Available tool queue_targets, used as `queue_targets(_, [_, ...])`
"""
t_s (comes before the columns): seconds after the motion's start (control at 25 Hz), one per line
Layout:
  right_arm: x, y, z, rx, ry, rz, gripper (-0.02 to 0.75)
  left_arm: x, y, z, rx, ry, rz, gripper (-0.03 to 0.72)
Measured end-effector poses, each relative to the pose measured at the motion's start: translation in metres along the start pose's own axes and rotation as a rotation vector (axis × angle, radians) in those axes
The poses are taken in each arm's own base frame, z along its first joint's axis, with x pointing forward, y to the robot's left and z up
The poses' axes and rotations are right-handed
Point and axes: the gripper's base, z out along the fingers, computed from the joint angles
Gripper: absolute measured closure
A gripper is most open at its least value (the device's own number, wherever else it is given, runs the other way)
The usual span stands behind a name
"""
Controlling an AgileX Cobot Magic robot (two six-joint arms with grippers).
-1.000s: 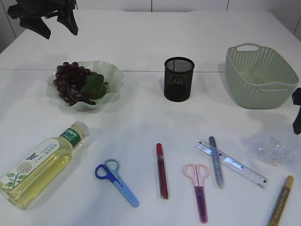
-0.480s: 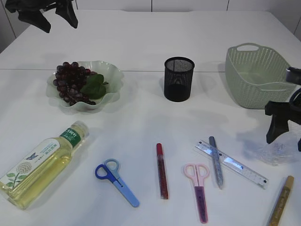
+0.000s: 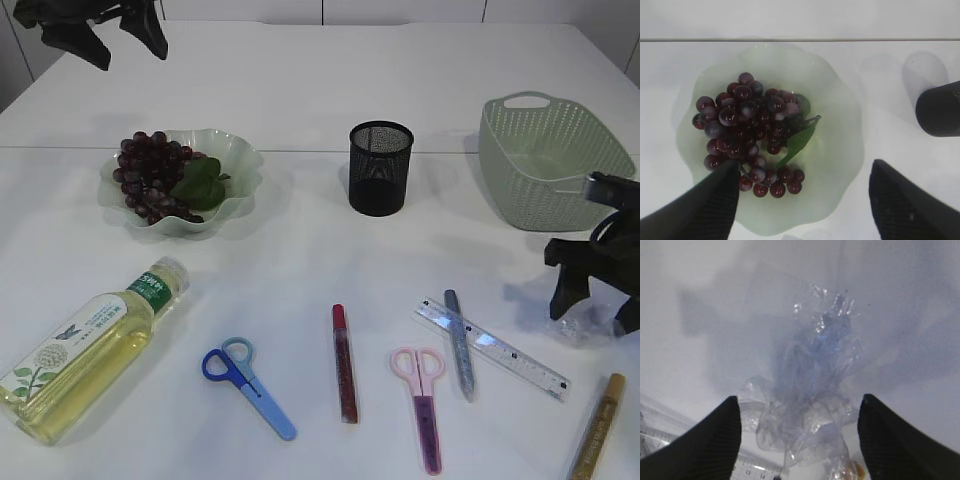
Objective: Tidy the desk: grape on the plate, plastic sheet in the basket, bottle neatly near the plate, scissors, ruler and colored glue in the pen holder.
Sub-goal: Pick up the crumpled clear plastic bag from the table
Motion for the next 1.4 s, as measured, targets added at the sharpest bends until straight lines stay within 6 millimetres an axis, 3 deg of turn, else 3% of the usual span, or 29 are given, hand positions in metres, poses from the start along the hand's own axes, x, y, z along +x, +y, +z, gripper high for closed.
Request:
queue_targets(0.28, [-0.007,0.0,0.014,0.001,0.007,0.008,0.18,0.0,0.0,0.0,0.005,0.0,-0.002,0.098])
queue_targets(0.4, [-0.008,0.0,0.017,-0.004,0.012,0.018,0.231,0.0,-0.001,0.0,0.008,0.001,-0.003,0.1])
queue_targets(0.72, [-0.008,0.001,0.018,-0.009,0.008,0.023,0.588,0.0,-0.001,0.0,0.01,0.001,-0.003,0.105])
queue_targets(0.84, [-0.009,0.001,0.018,-0.009,0.007,0.022,0.664,0.0,-0.001,0.0,0.011,0.001,-0.004,0.109])
queue_targets(1.08, [-0.014,0.005,0.007,-0.014,0.062,0.012,0.681,0.0,-0.001,0.0,0.011,0.001,-0.004,0.111])
queue_targets(1.4, [-0.018,0.011,-0.035,0.005,0.125,-0.042,0.681,0.0,-0.002,0.0,0.02,0.002,-0.007,0.113])
